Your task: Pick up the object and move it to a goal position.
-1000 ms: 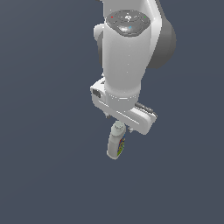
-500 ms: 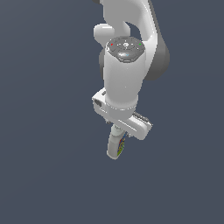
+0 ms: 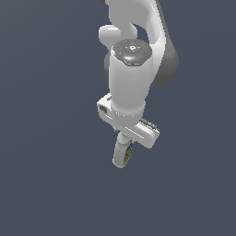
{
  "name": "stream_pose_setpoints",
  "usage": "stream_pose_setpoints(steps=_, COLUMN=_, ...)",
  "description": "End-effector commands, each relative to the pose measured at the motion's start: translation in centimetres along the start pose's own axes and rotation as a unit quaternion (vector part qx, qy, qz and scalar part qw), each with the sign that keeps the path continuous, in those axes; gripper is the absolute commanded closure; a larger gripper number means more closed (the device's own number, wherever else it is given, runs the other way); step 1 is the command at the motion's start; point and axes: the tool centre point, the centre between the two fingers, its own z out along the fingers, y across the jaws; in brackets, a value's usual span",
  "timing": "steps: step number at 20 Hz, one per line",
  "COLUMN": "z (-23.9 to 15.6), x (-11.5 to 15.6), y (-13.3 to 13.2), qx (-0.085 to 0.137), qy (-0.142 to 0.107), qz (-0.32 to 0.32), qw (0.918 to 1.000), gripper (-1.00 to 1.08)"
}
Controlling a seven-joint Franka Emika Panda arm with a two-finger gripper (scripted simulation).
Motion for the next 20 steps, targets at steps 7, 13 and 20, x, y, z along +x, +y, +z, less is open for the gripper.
stream_pose_setpoints(steps=7, z=-0.4, x=-0.4, y=0.2, qx=0.000, qy=0.000, qz=0.000, qw=1.0000, gripper=1.08)
stream_pose_setpoints(steps=13, z=-1.9, x=-1.8, y=0.8, qx=0.000, qy=0.000, qz=0.000, qw=1.0000, gripper=1.08)
stream_pose_setpoints(steps=20, z=-5.4, x=-5.0, y=2.0, qx=0.000, qy=0.000, qz=0.000, qw=1.0000, gripper=1.08)
